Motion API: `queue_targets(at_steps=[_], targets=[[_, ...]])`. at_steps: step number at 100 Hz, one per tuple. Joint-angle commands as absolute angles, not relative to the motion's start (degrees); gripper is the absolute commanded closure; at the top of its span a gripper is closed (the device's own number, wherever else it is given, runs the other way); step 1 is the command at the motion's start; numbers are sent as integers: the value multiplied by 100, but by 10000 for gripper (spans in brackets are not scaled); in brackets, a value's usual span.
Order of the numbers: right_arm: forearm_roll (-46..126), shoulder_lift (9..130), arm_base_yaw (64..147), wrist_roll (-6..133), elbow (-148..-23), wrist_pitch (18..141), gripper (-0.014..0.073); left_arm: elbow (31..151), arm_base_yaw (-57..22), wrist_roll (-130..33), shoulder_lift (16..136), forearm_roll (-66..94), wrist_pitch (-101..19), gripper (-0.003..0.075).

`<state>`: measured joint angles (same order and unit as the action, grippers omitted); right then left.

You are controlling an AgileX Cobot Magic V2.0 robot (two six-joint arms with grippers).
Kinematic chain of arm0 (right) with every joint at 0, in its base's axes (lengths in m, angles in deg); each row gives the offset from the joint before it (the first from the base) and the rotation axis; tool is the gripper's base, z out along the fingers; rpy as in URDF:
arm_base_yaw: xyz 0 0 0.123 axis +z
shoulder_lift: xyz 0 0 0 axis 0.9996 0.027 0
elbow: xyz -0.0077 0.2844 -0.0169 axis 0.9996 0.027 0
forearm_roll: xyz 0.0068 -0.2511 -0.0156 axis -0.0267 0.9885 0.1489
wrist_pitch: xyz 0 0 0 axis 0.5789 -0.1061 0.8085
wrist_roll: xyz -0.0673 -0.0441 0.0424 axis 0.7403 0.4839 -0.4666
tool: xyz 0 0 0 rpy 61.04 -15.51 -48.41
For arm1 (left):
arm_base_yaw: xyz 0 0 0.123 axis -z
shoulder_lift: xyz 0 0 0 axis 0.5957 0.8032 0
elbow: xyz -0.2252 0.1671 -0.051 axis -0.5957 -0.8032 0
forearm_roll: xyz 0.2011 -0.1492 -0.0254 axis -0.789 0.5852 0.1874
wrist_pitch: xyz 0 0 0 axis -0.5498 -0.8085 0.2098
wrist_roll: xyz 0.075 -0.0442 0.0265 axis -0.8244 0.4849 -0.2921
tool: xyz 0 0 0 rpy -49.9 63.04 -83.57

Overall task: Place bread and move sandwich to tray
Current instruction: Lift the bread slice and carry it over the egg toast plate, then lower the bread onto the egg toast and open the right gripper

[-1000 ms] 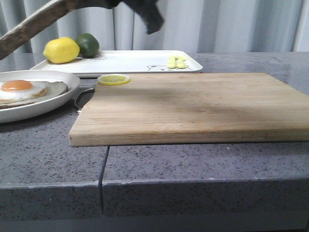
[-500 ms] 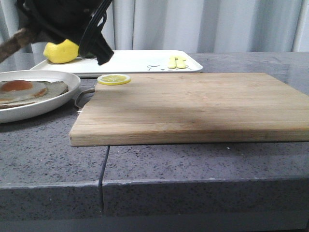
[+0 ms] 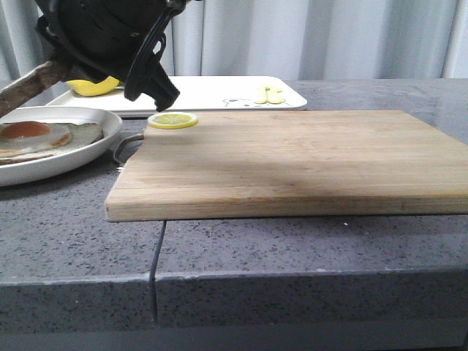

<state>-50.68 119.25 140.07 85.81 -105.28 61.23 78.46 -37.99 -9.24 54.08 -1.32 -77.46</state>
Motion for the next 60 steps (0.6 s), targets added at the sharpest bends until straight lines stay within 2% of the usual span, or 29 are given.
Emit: queue_targets(at_steps=[1,16,26,35,54,60], targets=[[-5266,11606,14010,8738,-10735,6166,649,8045,-3791,-917,5450,-26,-7417,153],[-5261,11606,14010,8836,-10655,6166,646,8045,-3791,-917,5450,-26,-7417,153],[-5261,11606,14010,8836,-10505,6166,597,8045,-3791,-917,5450,-26,-7417,153],[-5261,11606,14010,8841,-10381,6204,491,8045,-3791,-917,5450,-26,-7417,153],[-5261,11606,14004,8919,-10318,6280,174,8045,-3791,-917,5450,-26,-7417,153],[-5261,11606,14004,8919,-10318,6275,115,8045,-3791,-917,5450,-26,-7417,153]])
